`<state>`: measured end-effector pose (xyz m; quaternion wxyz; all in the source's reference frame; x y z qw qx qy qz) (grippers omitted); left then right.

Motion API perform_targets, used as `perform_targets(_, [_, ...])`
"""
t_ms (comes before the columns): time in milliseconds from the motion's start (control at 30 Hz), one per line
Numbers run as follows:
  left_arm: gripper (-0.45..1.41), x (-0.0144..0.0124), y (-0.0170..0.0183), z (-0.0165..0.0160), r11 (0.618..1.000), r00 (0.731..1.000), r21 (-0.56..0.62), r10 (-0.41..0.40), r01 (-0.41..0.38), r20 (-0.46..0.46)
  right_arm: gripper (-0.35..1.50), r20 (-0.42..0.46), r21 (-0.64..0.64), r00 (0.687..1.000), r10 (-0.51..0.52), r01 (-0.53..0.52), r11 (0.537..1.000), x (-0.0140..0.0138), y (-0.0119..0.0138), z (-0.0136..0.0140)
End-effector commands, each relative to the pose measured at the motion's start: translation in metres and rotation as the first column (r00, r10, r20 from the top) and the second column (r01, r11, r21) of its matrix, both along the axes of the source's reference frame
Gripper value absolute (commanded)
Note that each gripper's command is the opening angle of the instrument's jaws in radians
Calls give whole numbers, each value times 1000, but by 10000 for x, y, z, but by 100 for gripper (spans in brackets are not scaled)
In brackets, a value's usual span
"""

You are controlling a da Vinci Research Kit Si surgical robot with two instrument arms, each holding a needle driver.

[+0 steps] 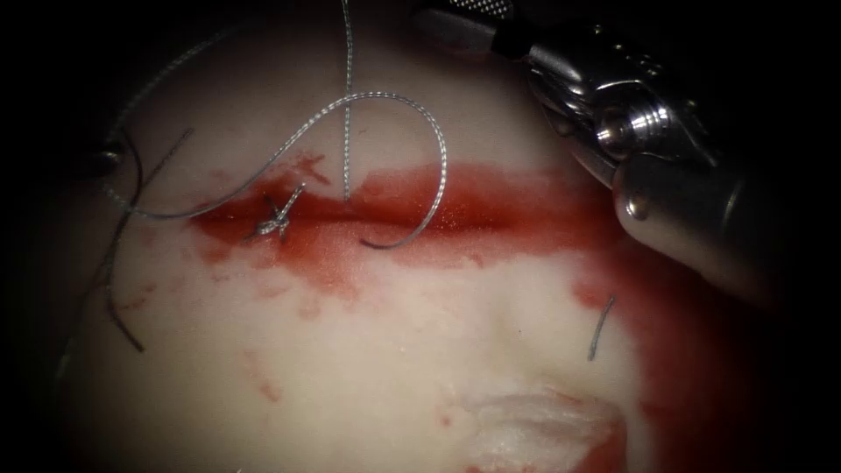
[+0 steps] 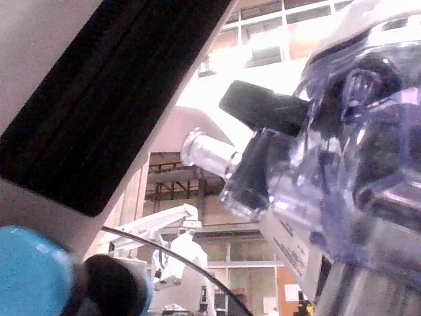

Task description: Wound Closure

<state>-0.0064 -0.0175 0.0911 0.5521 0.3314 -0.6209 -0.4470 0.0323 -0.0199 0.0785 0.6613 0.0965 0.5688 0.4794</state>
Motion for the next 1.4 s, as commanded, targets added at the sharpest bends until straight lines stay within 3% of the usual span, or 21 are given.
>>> perform_targets(33, [-45, -11, 10, -8, 1000, 1000, -3, 8, -8, 10, -11, 9, -10, 999, -47, 47, 999, 7, 8, -2])
perform_targets(67, [-45, -15, 9, -12, 1000, 1000, 7, 16, -16, 18, -35, 4, -2, 995, -96, 96, 995, 8, 5, -2])
perform_targets(167, [-45, -38, 7, -32, 998, 1000, -65, 21, -20, 19, -35, -23, 56, 963, -269, 270, 961, 25, -6, -3])
perform_targets(300, [-45, -54, 11, -40, 994, 999, -106, -6, 12, 51, -35, -5, 100, 934, -358, 357, 929, 47, -25, -4])
perform_targets(333, [-45, -58, 15, -43, 994, 997, -106, -17, 25, 74, -35, 5, 108, 917, -400, 397, 911, 60, -39, -2])
perform_targets(600, [-45, -63, 24, -52, 995, 989, -78, -46, 57, 141, -35, 5, 66, 884, -467, 466, 882, 110, -68, 17])
perform_targets(733, [-45, -64, 33, -54, 991, 987, -88, -87, 99, 134, -35, -12, 49, 856, -516, 516, 855, 116, -80, 21])
perform_targets(767, [-45, -65, 37, -53, 985, 987, -123, -110, 124, 113, -35, -24, 51, 845, -535, 535, 843, 117, -83, 21])
perform_targets(900, [-45, -71, 43, -39, 947, 982, -258, -184, 190, 45, -35, -111, 41, 739, -664, 671, 740, 122, -95, 20])
perform_targets(933, [-45, -73, 39, -26, 942, 982, -276, -188, 189, 30, -35, -177, -10, 691, -701, 710, 704, 124, -97, 16])
perform_targets(1133, [-45, -69, 35, 15, 930, 979, -321, -202, 181, -31, -35, -393, -207, 563, -727, 716, 667, 126, -96, 16])
perform_targets(1233, [-45, -65, 36, 36, 906, 968, -376, -239, 195, -73, -35, -520, -221, 520, -678, 684, 695, 125, -96, 16])
perform_targets(1267, [-45, -62, 35, 43, 900, 966, -394, -241, 187, -92, -35, -562, -200, 521, -642, 668, 717, 124, -96, 15])
perform_targets(1333, [-45, -56, 32, 54, 897, 960, -409, -241, 165, -141, -35, -624, -123, 559, -546, 620, 775, 121, -94, 12])
perform_targets(1400, [-45, -46, 28, 64, 902, 946, -412, -238, 131, -219, -35, -712, 32, 589, -382, 571, 820, 118, -86, 3])
